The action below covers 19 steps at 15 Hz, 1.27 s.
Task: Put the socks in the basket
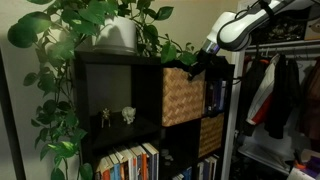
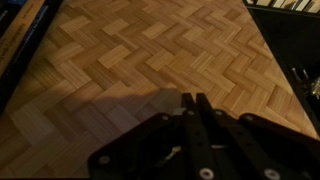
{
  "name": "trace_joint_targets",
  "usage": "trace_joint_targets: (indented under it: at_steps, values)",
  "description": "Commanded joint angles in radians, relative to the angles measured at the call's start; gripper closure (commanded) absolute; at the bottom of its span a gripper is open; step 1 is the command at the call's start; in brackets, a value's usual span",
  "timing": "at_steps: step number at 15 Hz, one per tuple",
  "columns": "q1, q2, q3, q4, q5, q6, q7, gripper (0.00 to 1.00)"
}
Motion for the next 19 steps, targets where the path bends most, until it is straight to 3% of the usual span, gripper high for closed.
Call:
trace_joint_targets:
  at_steps: [1,6,10,13,19]
  values:
    - [0.019,-0.036,-0.028,0.045,0.006,-0.183,-0.091,0.6]
    - [0.014,-0.047,-0.061,0.169,0.013,-0.569,-0.225,0.27]
    - [0.002,-0.05,-0.072,0.257,-0.022,-0.746,-0.278,0.01]
    - [0.001,-0.043,-0.08,0.31,-0.025,-0.787,-0.307,0.0]
    - [0.003,-0.024,-0.074,0.302,-0.015,-0.74,-0.288,0.0]
